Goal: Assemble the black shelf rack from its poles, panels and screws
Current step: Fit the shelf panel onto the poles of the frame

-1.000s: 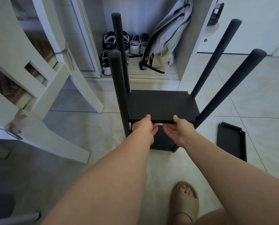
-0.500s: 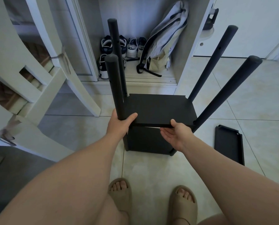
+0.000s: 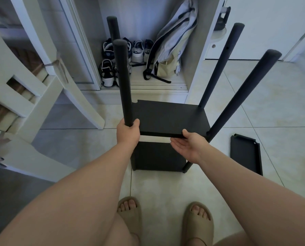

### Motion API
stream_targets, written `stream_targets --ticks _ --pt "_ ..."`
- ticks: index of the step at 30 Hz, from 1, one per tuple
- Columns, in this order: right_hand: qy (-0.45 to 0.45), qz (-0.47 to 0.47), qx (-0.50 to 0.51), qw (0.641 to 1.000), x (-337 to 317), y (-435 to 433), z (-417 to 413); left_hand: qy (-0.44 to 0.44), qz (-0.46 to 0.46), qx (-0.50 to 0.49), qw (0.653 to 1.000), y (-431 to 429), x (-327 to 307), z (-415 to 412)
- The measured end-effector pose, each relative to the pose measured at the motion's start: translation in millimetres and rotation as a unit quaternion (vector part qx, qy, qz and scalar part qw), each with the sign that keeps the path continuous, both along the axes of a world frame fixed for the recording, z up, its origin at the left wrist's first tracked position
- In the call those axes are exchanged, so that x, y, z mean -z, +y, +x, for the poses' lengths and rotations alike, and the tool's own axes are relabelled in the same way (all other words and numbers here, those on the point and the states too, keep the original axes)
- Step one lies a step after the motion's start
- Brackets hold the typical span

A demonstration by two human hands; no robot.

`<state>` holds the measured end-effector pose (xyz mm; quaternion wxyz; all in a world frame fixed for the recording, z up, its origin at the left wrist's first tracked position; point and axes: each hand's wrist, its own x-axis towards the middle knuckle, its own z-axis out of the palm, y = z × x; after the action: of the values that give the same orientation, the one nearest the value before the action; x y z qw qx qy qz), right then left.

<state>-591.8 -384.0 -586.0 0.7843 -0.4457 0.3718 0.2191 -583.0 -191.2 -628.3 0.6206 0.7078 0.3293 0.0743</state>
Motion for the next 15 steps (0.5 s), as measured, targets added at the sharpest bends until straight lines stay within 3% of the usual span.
stream_targets --ticks 4,8,11,15 --pt "0.001 -0.022 -0.048 0.999 -6.9 -4.9 1.9 -0.012 0.022 -0.004 1.000 -1.6 -13.1 4.7" --pt "-0.033 -0.186 -0.154 0.970 -15.7 -19.8 0.5 -0.041 0.065 -0.010 0.997 -3.1 -34.7 13.3" --pt "-0.103 -0.321 -0.216 0.916 -26.6 -35.0 0.0 -0.065 0.101 -0.002 0.993 -2.5 -50.0 20.1" --pt "-0.266 -0.452 -0.280 0.804 -47.3 -47.8 -9.0 -0.085 0.166 0.031 0.982 -11.2 -65.5 29.9"
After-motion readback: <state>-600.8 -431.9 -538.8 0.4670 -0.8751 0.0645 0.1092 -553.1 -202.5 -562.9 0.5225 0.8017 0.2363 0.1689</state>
